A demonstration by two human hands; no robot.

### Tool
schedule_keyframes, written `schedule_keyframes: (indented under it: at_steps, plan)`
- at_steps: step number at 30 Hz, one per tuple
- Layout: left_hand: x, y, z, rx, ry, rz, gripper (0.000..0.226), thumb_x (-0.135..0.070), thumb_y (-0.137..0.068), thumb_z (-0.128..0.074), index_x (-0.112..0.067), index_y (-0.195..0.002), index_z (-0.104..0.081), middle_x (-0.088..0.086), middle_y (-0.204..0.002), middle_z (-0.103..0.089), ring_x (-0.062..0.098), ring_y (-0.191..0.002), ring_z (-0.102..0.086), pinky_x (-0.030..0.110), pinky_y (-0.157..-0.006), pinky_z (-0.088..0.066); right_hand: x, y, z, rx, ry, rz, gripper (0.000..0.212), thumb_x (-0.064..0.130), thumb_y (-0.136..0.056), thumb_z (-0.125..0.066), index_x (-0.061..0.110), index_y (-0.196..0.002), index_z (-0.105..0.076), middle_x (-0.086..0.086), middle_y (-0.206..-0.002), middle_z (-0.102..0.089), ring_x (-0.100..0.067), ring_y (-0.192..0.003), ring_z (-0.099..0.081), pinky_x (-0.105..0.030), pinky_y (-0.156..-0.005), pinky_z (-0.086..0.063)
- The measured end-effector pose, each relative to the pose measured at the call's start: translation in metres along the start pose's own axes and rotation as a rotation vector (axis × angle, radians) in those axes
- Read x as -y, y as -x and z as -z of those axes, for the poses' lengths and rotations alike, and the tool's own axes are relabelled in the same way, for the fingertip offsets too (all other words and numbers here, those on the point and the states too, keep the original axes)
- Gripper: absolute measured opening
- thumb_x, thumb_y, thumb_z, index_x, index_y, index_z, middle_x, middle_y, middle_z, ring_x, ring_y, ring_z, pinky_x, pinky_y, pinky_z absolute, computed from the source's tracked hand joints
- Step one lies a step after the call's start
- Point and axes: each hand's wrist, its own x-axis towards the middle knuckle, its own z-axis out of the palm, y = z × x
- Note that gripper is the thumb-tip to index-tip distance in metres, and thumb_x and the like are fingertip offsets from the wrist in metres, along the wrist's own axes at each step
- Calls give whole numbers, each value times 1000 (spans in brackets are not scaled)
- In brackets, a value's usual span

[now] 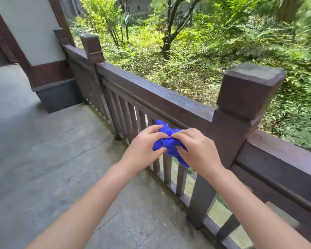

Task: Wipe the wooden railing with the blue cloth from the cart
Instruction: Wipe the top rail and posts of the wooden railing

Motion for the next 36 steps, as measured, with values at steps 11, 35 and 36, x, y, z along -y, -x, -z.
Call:
schedule_keyframes:
  at_steps: [11, 35, 36]
  plan:
    - [63, -133, -37, 124, 47, -142, 33, -9, -73, -69, -16, -105, -66, 8, -132, -54, 15, -122, -48, 0, -97, -20, -68, -76, -62, -87, 86, -217, 34, 5, -62, -73, 16, -94, -67, -1, -90, -72, -24, -85, -66, -30, -56, -55]
    - [91, -323, -151, 592, -25, -866, 44, -28, -96, -34, -18, -139, -31, 2, -153, -25, 15, -141, -18, 47, -114, -9, -141, -144, -123, 95, 515, -1177, 47, 18, -94, -34, 4, -138, -28, -18, -148, -32, -26, -139, -27, -40, -113, -22]
    - [90, -317, -157, 648, -54, -900, 49, -28, -97, -30, -18, -143, -20, 1, -156, -16, 15, -143, -11, 47, -115, -5, -143, -141, -127, 117, 521, -1216, 50, 24, -96, -30, 6, -142, -19, -14, -153, -21, -23, -142, -17, -39, -116, -15]
